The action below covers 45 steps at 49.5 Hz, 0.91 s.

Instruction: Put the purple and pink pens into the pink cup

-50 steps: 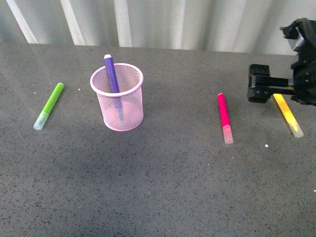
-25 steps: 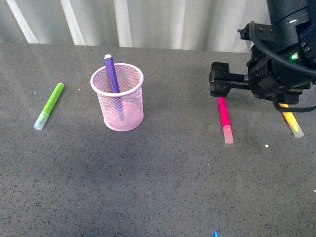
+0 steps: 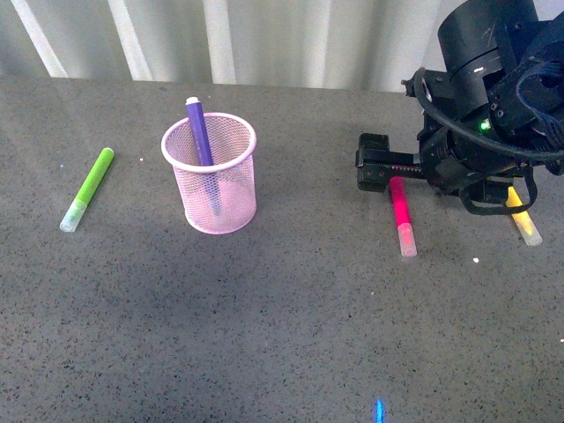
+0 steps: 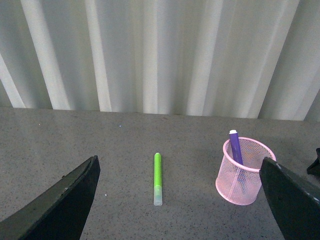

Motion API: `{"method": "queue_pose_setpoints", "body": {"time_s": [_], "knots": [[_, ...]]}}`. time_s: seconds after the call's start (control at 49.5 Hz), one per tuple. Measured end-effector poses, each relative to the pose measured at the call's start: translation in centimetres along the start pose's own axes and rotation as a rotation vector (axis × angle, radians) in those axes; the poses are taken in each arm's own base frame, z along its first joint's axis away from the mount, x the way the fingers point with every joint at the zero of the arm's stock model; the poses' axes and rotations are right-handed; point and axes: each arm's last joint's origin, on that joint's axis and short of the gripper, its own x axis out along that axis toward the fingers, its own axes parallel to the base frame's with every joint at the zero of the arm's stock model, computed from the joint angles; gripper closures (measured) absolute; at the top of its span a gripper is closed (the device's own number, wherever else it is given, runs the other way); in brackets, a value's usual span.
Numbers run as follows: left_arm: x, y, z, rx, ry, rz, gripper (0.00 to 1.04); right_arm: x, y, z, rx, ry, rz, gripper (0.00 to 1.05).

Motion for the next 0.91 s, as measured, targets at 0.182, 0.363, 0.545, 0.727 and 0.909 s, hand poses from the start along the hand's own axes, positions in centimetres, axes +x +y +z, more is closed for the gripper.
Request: {"method": "queue_pose_setpoints", "body": {"time_s": [0.182, 0.363, 0.545, 0.727, 0.909], "knots": [[0.0, 0.0, 0.0, 0.0, 0.0, 0.0, 0.07, 0.31, 0.21, 0.13, 0.002, 0.019, -0.011, 0.21], [0.0, 0.0, 0.0, 0.0, 0.0, 0.0, 0.07, 0.41, 0.14, 0.07, 0.011, 0.024, -0.005, 0.49], [0.0, 0.0, 0.0, 0.0, 0.0, 0.0, 0.07, 0.46, 0.22, 0.07, 0.018, 0.026, 0.021, 0.74], [0.0, 0.0, 0.0, 0.0, 0.0, 0.0, 0.07, 0.47, 0.2, 0.07, 0.02, 0.008, 0.034, 0.92], [0.0, 0.0, 0.0, 0.0, 0.0, 0.0, 0.07, 0.12, 0.01, 0.09, 0.005, -0.07, 0.035, 0.93]]}}
